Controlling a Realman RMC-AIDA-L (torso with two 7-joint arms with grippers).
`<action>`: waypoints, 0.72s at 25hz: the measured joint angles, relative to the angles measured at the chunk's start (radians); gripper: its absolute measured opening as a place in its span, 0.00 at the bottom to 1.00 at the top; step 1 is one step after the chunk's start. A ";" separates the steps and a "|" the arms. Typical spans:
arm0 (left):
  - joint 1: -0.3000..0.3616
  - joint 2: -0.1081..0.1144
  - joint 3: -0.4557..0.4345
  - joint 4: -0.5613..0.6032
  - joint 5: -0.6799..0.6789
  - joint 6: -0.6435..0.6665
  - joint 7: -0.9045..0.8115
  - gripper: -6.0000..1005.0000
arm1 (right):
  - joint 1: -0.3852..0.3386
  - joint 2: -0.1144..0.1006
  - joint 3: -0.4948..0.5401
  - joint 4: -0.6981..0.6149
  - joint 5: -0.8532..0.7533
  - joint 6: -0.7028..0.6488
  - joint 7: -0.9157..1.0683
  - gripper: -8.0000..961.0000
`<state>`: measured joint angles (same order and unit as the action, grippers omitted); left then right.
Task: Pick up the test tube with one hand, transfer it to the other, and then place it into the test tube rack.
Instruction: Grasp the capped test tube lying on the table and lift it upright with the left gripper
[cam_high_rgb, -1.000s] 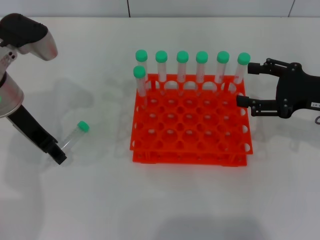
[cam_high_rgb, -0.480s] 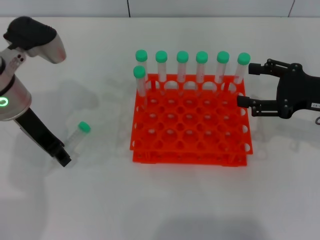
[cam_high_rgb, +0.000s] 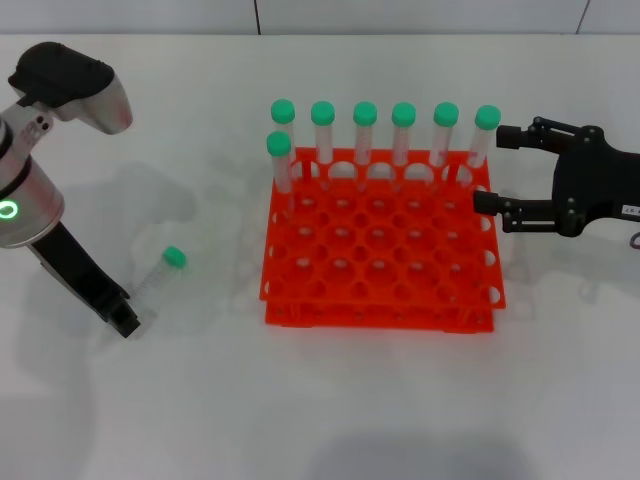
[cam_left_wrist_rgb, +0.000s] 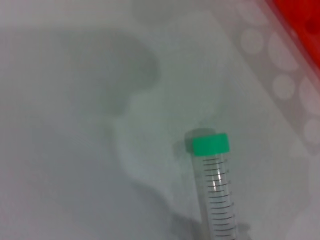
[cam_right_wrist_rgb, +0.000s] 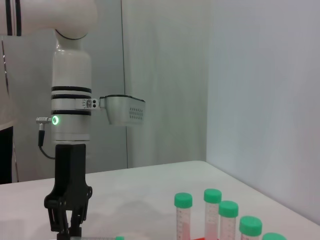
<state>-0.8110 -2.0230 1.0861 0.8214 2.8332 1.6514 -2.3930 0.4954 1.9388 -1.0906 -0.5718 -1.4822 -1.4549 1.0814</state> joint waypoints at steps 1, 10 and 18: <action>0.000 0.000 0.000 0.000 0.000 0.000 0.000 0.32 | 0.000 0.001 0.000 -0.001 0.000 0.000 0.000 0.89; -0.002 0.000 0.013 0.000 0.000 -0.004 0.001 0.29 | 0.000 0.004 0.000 -0.004 0.002 0.001 0.000 0.89; 0.001 0.000 0.033 0.006 -0.002 -0.020 0.000 0.22 | 0.001 0.006 0.007 -0.004 0.006 0.002 0.000 0.89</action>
<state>-0.8100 -2.0229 1.1191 0.8274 2.8309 1.6316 -2.3929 0.4961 1.9449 -1.0833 -0.5756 -1.4761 -1.4533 1.0814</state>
